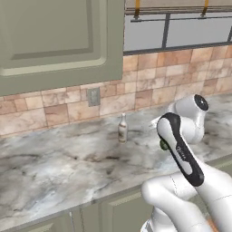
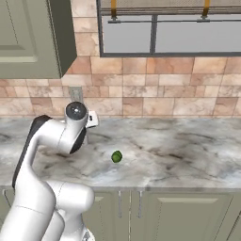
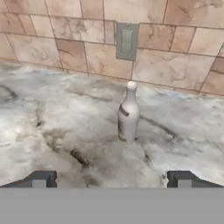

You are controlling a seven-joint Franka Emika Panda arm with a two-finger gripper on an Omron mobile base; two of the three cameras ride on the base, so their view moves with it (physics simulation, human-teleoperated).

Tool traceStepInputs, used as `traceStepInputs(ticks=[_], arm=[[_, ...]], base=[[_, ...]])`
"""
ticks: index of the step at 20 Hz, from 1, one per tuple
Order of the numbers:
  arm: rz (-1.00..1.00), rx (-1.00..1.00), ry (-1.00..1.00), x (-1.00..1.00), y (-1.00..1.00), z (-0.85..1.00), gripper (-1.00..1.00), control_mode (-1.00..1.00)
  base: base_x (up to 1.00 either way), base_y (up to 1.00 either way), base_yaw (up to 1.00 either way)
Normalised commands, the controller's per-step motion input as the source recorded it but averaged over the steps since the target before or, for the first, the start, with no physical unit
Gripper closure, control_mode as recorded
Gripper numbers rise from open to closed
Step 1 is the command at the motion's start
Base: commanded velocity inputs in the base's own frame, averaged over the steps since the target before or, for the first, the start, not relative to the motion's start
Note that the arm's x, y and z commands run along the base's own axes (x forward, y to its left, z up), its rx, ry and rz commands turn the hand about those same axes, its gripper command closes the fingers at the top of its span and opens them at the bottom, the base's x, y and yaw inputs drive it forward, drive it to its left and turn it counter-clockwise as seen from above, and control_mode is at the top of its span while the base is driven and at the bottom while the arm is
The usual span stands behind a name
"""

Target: Place the beer and liquor on the top shelf of the fridge to keep them out of children's reach, and place the avocado on lower shelves for easy access.

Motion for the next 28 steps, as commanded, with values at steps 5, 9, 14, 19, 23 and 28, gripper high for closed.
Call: traceStepInputs(ticks=[5,9,14,19,23,28], arm=[[0.35,0.05,-0.12,0.24,0.08,0.0,-1.0,-1.0],[0.22,0.09,-0.17,0.31,0.13,-0.02,-1.0,-1.0],[0.09,0.12,-0.18,0.24,0.06,-0.21,-1.0,-1.0],[0.02,0.17,-0.05,0.26,0.03,-0.26,-1.0,-1.0],[0.04,0.14,-0.01,0.14,0.16,-0.13,-1.0,-1.0],[0.1,0.09,0.0,0.11,0.19,0.0,-1.0,-1.0]], base=[[0.0,0.0,0.0],[0.0,0.0,0.0],[0.0,0.0,0.0],[0.0,0.0,0.0],[0.0,0.0,0.0],[0.0,0.0,0.0]])
